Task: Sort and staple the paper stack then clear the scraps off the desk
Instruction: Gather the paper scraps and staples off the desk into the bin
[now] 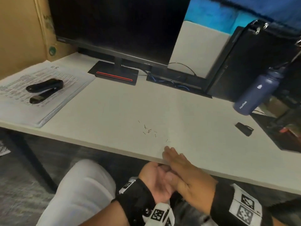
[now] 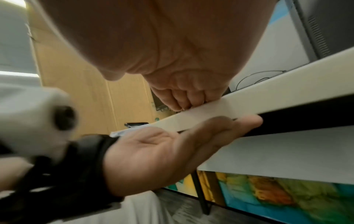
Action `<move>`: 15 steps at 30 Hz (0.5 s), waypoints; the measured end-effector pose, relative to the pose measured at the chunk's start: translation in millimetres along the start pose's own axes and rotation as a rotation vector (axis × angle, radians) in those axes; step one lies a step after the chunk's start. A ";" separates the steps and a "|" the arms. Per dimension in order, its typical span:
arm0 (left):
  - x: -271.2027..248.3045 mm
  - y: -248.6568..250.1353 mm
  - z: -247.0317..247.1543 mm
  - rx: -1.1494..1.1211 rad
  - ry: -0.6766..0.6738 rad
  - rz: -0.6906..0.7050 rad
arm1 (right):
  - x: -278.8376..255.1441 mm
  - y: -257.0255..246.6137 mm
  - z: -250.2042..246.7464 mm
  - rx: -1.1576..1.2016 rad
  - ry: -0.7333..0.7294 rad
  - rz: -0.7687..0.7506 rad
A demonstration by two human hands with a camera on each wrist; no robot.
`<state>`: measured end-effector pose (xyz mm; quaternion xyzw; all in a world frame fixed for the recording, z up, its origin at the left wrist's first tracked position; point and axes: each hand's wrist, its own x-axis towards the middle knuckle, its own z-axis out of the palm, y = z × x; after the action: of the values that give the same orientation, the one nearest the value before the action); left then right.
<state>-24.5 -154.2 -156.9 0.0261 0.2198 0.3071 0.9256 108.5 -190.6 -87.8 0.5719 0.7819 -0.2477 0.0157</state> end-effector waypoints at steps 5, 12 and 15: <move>1.1 10.5 -3.5 -0.045 0.057 0.031 | -9.1 -7.7 -10.8 0.257 0.117 0.038; 0.2 17.3 -9.8 -0.014 0.046 0.030 | 49.4 15.8 -35.8 0.027 -0.021 0.142; -6.1 21.7 -13.1 -0.003 0.012 0.054 | 36.3 0.0 -16.4 -0.054 -0.048 0.003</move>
<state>-46.5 -141.3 -162.4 0.0287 0.2242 0.3324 0.9157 100.2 -151.8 -84.6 0.5663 0.7869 -0.2400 0.0501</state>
